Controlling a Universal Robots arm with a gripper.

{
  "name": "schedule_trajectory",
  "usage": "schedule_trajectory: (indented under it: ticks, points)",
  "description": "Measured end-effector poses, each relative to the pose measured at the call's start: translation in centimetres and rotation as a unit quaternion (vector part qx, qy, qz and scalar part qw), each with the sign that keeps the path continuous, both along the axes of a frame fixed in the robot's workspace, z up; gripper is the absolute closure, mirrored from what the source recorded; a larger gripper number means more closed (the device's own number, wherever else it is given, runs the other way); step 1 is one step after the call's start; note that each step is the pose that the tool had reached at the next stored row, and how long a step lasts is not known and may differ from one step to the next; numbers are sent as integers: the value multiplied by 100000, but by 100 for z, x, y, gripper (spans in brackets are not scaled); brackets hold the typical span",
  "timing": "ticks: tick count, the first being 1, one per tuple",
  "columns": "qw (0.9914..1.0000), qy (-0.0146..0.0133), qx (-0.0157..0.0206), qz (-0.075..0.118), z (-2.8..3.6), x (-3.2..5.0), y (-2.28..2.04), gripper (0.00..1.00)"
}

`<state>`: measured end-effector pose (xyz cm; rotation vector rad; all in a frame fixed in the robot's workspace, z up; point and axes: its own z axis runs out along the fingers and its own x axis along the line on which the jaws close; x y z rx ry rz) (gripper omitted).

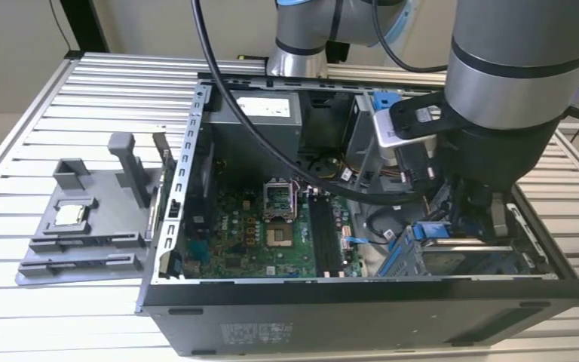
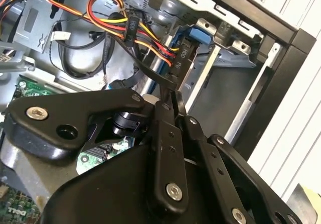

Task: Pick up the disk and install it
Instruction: 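Insert the second disk wire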

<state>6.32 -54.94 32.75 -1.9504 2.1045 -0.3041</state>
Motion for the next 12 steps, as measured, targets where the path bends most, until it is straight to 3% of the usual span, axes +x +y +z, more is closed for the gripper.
schedule_trajectory:
  ticks: [12]
  points:
    - [100000,-130,-4,-167,-12,0,28,100]
